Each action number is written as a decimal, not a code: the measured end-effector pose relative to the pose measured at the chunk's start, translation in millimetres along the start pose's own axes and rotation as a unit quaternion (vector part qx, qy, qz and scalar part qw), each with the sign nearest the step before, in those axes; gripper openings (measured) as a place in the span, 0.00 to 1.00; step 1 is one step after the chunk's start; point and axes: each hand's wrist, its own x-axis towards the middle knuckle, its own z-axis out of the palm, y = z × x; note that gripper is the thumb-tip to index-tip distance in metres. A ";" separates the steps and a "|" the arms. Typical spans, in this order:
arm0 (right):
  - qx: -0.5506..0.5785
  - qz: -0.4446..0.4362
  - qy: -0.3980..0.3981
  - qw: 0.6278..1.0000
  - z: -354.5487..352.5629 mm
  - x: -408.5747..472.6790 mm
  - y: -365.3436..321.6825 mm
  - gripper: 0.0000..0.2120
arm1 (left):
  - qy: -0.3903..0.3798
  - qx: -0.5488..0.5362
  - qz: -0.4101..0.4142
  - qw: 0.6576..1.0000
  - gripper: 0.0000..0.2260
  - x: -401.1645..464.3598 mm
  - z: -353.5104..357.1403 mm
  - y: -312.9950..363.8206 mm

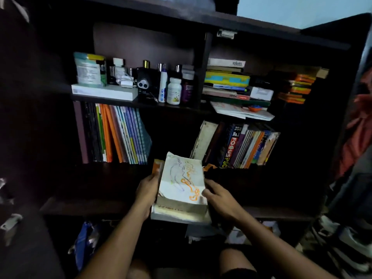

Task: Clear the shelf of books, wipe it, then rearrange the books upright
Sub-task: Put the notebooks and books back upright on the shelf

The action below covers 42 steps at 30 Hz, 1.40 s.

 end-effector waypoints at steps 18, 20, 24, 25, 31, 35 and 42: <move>-0.161 -0.133 -0.052 0.977 10.1 -23.3 8.5 0.36 | 0.033 0.038 0.035 0.998 0.07 -14.3 -20.3 -5.5; -0.098 -0.145 -0.009 0.985 12.8 -26.6 8.4 0.32 | 0.061 0.054 0.042 0.996 0.10 -19.6 -24.8 -4.1; 0.055 -0.158 0.071 0.983 10.3 -28.3 -4.0 0.23 | 0.076 0.097 0.034 0.992 0.11 -22.5 -32.7 -6.9; 0.067 -0.160 0.098 0.980 5.8 -26.6 -9.4 0.22 | 0.077 0.110 0.032 0.990 0.10 -22.3 -35.2 -7.5; 0.125 -0.043 0.172 0.976 -48.2 -2.7 -44.0 0.23 | 0.051 0.275 0.015 0.960 0.16 -5.6 -42.0 9.7; 0.159 0.051 0.222 0.961 -80.2 8.0 -53.8 0.31 | 0.012 0.380 -0.002 0.925 0.18 -6.7 -40.3 22.0; 0.001 0.116 0.281 0.953 -94.2 25.5 -37.5 0.37 | -0.034 0.440 0.219 0.870 0.40 -36.1 3.2 57.8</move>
